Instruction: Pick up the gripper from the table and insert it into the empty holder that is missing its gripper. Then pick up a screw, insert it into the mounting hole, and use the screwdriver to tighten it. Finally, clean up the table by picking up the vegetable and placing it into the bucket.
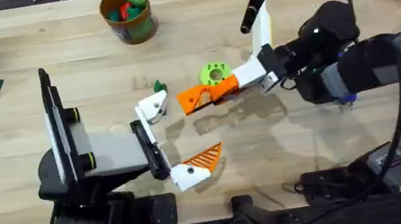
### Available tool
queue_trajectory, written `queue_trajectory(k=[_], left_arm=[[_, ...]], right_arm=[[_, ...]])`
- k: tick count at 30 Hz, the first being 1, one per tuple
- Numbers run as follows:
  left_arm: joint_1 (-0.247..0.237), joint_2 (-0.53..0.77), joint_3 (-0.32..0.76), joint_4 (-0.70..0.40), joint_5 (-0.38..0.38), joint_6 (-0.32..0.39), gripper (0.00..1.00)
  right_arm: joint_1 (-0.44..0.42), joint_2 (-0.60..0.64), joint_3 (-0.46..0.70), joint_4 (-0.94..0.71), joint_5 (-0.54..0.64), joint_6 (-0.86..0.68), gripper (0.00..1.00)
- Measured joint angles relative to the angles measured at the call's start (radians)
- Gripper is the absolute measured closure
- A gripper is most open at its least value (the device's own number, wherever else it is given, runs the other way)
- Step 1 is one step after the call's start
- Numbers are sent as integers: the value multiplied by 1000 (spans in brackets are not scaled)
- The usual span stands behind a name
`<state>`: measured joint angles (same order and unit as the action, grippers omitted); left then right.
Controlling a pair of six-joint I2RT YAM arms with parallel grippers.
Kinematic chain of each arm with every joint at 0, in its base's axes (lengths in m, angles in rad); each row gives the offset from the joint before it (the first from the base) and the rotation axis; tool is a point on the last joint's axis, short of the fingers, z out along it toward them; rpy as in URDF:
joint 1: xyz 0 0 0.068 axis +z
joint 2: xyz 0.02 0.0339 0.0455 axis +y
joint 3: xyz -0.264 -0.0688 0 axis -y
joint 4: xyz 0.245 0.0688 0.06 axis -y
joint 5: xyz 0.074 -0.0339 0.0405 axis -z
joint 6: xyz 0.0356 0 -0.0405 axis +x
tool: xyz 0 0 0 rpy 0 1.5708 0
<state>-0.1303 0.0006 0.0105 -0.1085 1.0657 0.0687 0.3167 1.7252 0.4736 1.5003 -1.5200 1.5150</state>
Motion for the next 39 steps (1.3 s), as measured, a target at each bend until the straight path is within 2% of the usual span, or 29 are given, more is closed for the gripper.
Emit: queue_trajectory(k=[5, 21, 39], left_arm=[[0, 0, 0, 0, 0, 0, 18], [0, 0, 0, 0, 0, 0, 18], [0, 0, 0, 0, 0, 0, 18]], right_arm=[[12, 0, 0, -32, 0, -39, 982], [45, 0, 0, -90, 1, -35, 983], [110, 0, 0, -91, 39, 34, 982]])
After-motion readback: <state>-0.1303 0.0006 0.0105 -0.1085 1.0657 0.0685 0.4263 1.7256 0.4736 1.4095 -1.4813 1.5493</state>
